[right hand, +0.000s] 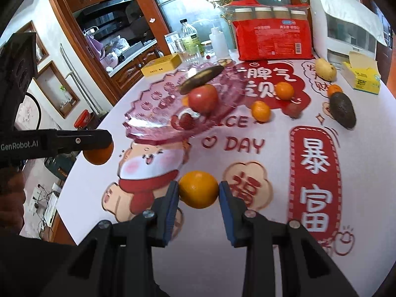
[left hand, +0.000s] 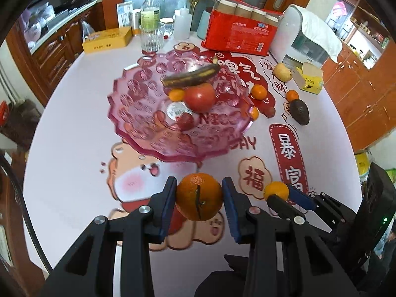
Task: Organize fruits
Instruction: 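Carry the mandarin in each tool over to the pink bowl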
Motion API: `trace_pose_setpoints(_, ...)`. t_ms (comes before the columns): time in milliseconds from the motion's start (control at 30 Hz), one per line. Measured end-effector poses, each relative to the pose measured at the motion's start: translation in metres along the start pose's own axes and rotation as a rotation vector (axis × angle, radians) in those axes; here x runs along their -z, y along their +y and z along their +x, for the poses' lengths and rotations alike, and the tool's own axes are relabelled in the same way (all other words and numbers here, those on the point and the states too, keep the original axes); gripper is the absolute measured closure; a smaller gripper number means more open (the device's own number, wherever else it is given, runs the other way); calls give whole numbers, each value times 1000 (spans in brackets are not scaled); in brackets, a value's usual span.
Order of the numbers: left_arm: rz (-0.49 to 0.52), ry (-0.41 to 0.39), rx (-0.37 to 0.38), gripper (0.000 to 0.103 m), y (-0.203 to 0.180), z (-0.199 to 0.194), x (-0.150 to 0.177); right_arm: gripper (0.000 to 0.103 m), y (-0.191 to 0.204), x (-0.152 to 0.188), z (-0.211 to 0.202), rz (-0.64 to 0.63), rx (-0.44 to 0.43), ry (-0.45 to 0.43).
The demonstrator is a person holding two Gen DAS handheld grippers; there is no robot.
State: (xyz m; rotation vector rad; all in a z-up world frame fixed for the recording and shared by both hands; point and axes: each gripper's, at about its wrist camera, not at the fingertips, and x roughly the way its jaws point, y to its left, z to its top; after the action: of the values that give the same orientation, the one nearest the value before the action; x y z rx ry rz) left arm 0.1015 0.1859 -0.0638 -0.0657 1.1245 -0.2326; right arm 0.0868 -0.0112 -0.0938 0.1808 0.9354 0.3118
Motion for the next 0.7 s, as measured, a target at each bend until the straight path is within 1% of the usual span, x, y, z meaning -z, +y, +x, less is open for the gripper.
trace_pose_setpoints(167, 41, -4, 5, 67, 26, -3, -13, 70, 25, -10, 11, 17, 12, -21)
trace_pose_setpoints(467, 104, 3, -4, 67, 72, 7, -39, 70, 50, -35, 30, 69, 49, -79)
trace_pose_setpoints(700, 111, -6, 1, 67, 94, 14, -59, 70, 65, -55, 44, 65, 94, -81)
